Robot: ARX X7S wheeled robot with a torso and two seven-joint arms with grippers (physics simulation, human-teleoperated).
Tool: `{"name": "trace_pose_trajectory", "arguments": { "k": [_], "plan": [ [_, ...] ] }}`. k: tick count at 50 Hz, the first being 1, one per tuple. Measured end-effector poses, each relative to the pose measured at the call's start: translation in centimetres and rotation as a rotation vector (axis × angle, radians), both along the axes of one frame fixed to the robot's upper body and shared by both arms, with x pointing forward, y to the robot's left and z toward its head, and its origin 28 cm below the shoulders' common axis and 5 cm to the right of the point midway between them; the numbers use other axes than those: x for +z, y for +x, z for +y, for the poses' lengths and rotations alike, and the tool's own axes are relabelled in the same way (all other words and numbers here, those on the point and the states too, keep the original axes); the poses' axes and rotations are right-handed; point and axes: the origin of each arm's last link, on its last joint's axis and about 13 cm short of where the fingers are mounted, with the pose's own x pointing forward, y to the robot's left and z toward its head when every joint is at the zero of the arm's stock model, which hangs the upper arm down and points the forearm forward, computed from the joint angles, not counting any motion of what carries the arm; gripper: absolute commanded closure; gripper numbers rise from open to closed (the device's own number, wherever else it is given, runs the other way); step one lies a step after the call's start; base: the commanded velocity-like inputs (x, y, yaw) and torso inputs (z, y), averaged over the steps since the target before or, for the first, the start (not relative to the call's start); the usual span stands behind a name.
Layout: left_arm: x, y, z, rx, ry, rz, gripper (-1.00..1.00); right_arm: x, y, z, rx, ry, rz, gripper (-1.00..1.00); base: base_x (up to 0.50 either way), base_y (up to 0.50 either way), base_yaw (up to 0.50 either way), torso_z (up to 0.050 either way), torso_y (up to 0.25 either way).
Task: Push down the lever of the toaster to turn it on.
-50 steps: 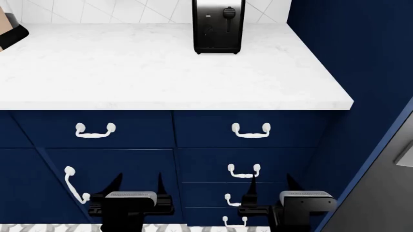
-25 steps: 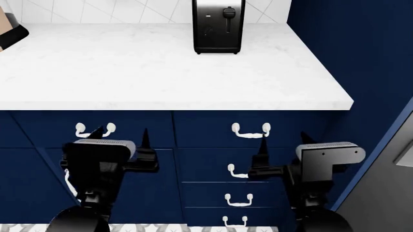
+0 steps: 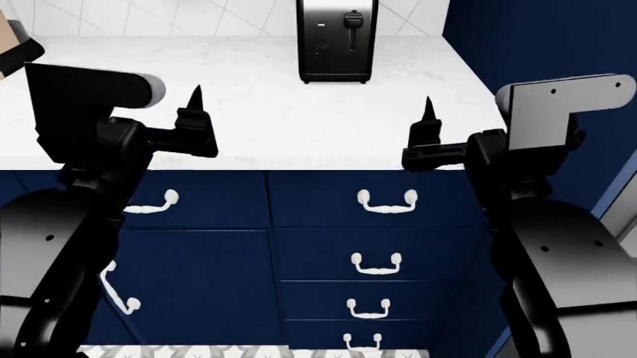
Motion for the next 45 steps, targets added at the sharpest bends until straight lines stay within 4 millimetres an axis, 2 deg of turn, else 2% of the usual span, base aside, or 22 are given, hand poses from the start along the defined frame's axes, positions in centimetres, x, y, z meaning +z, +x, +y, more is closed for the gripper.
{"name": "trace_pose_trajectory", "arguments": {
  "k": [10,33,45],
  "plan": [
    [1.8,0.4,0.3,0.007,-0.001,-0.028,-1.0,2.0,0.4,-0.2,-0.007,0.02,-0.018,-1.0,0.0,0.0,0.0,0.0,0.0],
    [1.6,0.0,0.2,-0.014,-0.024,-0.034,-1.0,1.6,0.5,-0.4,-0.023,0.05,-0.005,-1.0,0.0,0.0,0.0,0.0,0.0],
    [1.6,0.0,0.2,-0.017,-0.025,-0.038,-1.0,1.4,0.6,-0.5,-0.018,0.057,0.007,-1.0,0.43,0.26,0.0,0.0,0.0]
  ]
}}
